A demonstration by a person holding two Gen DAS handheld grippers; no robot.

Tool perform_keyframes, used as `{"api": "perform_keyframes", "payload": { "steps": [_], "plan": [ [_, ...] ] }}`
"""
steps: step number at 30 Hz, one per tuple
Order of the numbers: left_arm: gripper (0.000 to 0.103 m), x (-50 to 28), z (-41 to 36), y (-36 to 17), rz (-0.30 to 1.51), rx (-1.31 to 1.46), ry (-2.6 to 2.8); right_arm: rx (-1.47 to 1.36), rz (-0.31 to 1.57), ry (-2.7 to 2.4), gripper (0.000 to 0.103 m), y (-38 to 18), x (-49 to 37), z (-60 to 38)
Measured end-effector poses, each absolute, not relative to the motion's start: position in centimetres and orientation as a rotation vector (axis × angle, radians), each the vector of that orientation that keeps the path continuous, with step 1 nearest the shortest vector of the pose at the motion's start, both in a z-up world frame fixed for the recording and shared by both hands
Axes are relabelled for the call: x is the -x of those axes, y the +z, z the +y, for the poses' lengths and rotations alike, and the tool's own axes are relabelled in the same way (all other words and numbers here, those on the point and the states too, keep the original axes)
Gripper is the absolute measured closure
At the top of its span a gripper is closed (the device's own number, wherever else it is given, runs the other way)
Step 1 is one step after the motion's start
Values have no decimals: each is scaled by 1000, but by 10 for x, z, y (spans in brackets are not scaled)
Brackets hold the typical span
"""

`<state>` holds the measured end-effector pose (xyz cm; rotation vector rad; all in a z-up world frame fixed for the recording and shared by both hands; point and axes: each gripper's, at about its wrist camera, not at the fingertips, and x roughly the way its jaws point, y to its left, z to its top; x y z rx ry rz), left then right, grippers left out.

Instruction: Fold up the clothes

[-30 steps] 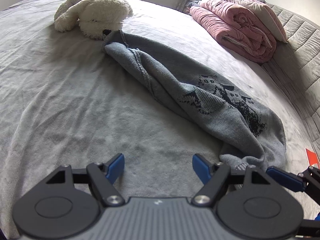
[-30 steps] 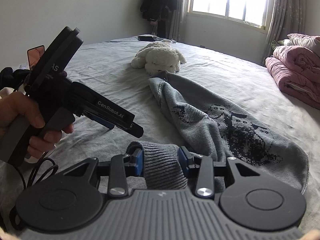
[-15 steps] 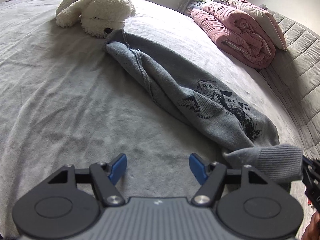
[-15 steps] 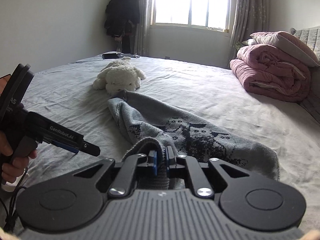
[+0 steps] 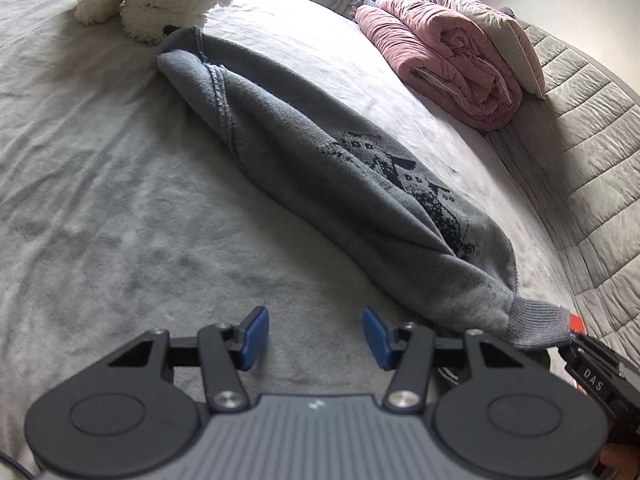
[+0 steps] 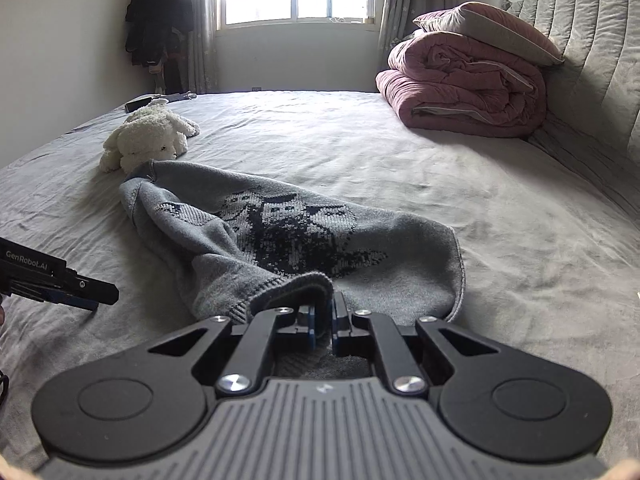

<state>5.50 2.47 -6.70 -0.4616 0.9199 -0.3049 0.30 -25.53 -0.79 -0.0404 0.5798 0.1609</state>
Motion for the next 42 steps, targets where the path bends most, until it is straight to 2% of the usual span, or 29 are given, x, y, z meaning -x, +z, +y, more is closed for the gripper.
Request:
{"api": "perform_keyframes", "payload": {
  "steps": [16, 18, 19, 21, 23, 24, 31, 42],
  "plan": [
    [51, -62, -27, -89, 892, 843, -246, -76, 615, 209, 94, -8, -12, -272],
    [56, -65, -30, -92, 887, 888, -231, -90, 620, 213, 94, -8, -12, -274],
    [62, -66, -31, -93, 883, 901, -220, -98, 623, 216, 94, -8, -11, -274],
    [75, -65, -35, -93, 876, 884, -203, -120, 627, 227, 94, -7, -10, -276],
    [98, -65, -37, -93, 880, 878, -206, -124, 619, 242, 94, -4, -7, -275],
    [101, -64, -37, -91, 872, 874, -201, -122, 611, 251, 94, -1, -5, -274],
    [102, -45, -26, -52, 744, 748, -128, -165, 583, 315, 94, 12, 5, -274],
    [102, -24, 21, -7, 675, 553, -72, -254, 608, 497, 94, 24, 14, -247]
  ]
}}
